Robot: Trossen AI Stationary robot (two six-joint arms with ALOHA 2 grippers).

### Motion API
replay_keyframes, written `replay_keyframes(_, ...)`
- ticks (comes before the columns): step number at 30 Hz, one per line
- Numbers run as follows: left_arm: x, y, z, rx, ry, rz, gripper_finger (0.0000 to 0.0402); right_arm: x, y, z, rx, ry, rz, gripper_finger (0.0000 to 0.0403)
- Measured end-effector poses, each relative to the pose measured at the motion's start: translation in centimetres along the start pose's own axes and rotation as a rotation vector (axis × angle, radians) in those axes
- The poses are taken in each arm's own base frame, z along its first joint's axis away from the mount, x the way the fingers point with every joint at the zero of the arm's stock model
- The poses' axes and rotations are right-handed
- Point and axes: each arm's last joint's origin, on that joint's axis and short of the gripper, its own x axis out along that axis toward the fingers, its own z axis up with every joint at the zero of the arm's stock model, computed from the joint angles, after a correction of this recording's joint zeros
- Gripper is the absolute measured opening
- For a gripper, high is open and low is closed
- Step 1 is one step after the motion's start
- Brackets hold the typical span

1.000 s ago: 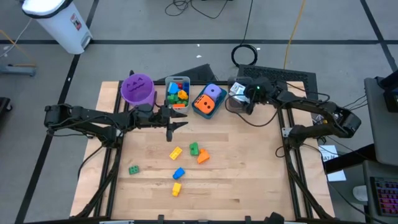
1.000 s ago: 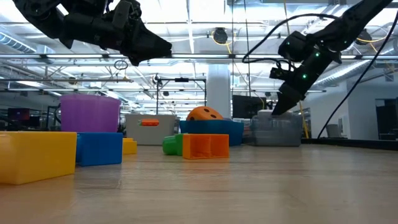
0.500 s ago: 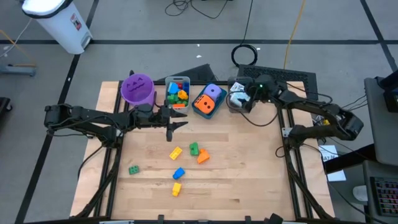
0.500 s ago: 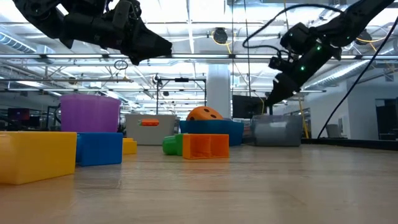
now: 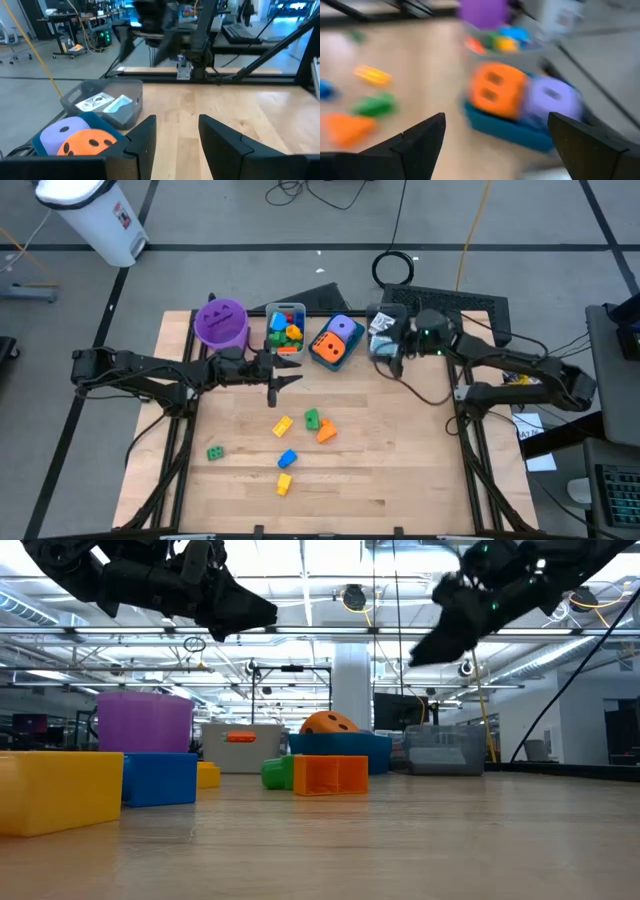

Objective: Pick & Place Toys
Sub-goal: Put the orange game piece into the gray bin

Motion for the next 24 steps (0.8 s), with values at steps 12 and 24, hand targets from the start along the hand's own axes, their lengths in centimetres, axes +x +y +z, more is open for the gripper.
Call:
replay_keyframes(12,-0.1,-1.7,0.2,-0.061,-0.019,-0.185,0.0152,3.5,10.8,-1.8,-0.157,-0.266,0.44,0.0345)
replay_keyframes(24,-1.0,-7.4,0.3,-0.169,0.006,-0.178,0.0152,9.4,16.9,-8.1,-0.223,-0.123,0.385,0.0345)
